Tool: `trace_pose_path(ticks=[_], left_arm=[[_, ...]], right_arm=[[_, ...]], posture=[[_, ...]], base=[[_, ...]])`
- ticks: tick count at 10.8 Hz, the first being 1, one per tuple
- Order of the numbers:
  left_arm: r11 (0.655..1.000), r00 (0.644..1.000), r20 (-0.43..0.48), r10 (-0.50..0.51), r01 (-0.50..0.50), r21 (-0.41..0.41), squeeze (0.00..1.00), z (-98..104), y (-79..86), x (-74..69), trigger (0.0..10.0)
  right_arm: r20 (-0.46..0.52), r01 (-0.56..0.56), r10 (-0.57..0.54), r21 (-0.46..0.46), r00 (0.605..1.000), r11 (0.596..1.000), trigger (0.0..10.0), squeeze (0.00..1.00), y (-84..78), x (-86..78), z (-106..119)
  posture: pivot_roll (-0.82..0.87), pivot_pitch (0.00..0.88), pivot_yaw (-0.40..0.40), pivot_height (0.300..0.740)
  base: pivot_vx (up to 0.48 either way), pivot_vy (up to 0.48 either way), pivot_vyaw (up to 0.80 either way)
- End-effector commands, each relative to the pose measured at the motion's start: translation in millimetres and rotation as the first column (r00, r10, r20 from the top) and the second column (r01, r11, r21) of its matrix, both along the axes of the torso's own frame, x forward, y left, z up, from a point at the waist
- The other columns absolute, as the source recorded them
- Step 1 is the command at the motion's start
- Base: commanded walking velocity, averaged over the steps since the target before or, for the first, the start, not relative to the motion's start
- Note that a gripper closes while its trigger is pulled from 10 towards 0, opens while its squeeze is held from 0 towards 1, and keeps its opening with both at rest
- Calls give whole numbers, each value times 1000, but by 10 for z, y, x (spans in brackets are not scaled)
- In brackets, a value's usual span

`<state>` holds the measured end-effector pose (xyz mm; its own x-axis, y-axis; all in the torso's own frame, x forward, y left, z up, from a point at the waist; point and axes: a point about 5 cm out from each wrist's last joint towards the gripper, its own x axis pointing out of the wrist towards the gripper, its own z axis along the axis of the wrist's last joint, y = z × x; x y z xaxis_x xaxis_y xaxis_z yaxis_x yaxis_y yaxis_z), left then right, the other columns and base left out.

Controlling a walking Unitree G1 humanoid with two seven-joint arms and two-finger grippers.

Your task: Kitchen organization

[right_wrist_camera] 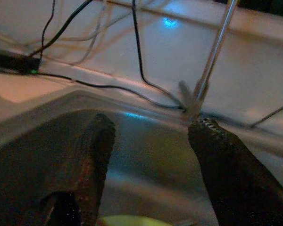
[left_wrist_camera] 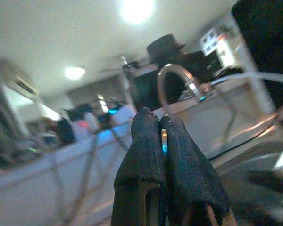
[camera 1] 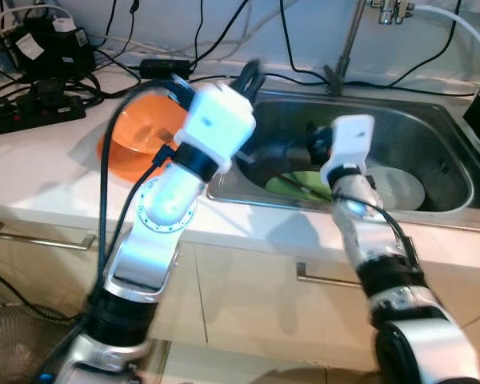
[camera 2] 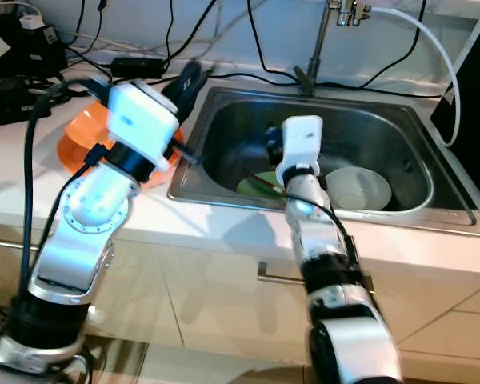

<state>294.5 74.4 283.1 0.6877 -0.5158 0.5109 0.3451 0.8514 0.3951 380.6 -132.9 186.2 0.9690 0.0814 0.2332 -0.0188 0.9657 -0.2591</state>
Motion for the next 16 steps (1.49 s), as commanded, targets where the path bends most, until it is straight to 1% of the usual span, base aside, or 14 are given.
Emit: trace_pose_path(ticks=[1, 2, 3, 5, 6, 7, 8, 9, 10, 12, 13, 14, 16], left_arm=[[995, 996, -48, -75, 71, -66, 0, 15, 5, -18, 10000], [992, 993, -62, -95, 90, -86, 0, 12, 7, -20, 10000], [986, 985, -92, -142, 133, -101, 0, -16, 0, -36, 10000], [985, 979, -130, -158, 148, -86, 0, -82, -1, -40, 10000], [981, 971, -153, -184, 171, -97, 0, -112, -5, -45, 10000], [978, 966, -167, -199, 184, -101, 0, -122, -4, -51, 10000], [982, 965, -182, -187, 177, -72, 0, -164, -1, -45, 10000], [982, 962, -197, -187, 179, -58, 0, -201, -2, -44, 10000], [977, 953, -214, -213, 202, -72, 0, -212, -11, -55, 10000], [977, 950, -228, -214, 209, -46, 0, -247, -19, -51, 10000], [968, 937, -243, -250, 243, -59, 0, -261, -41, -67, 10000], [963, 927, -258, -271, 263, -67, 0, -282, -59, -77, 10000], [957, 917, -273, -290, 281, -72, 0, -297, -68, -78, 10000]], right_arm=[[104, 1, 16, -162, 994, 987, 10000, 784, 9, -20, 121], [120, -3, 28, -201, 992, 980, 10000, 133, 16, -22, 136], [165, -24, 81, -322, 983, 947, 10000, 0, 78, -48, 150], [190, -36, 110, -357, 976, 933, 10000, 0, 154, -68, 150], [204, -52, 137, -375, 969, 926, 10000, 1000, 219, -88, 146], [210, -58, 149, -385, 966, 921, 10000, 1000, 251, -97, 143], [216, -60, 157, -397, 964, 916, 10000, 71, 273, -98, 149], [224, -71, 168, -386, 960, 920, 10000, 0, 301, -99, 174], [236, -84, 183, -376, 954, 923, 10000, 0, 346, -108, 201], [243, -79, 179, -372, 953, 925, 10000, 0, 368, -106, 218], [256, -76, 175, -354, 951, 932, 10000, 0, 376, -108, 258], [260, -88, 188, -353, 947, 931, 10000, 0, 400, -121, 261], [259, -104, 204, -353, 944, 930, 10000, 0, 436, -128, 269]], posture=[[231, 41, -20, 740], [231, 41, -20, 740], [230, 42, -20, 740], [232, 42, -17, 740], [234, 40, -18, 740], [236, 36, -17, 740], [237, 32, -16, 740], [235, 29, -14, 740], [236, 21, -12, 740], [236, 16, -7, 740], [232, 18, -2, 740], [229, 17, 1, 740], [228, 15, 9, 740]], base=[[0, 0, 0], [0, 0, 0], [0, 0, 0], [0, 0, 0], [0, 0, 0], [0, 0, 0], [0, 0, 0], [0, 0, 0], [0, 0, 0], [0, 0, 0], [0, 0, 0], [0, 0, 0], [0, 0, 0]])
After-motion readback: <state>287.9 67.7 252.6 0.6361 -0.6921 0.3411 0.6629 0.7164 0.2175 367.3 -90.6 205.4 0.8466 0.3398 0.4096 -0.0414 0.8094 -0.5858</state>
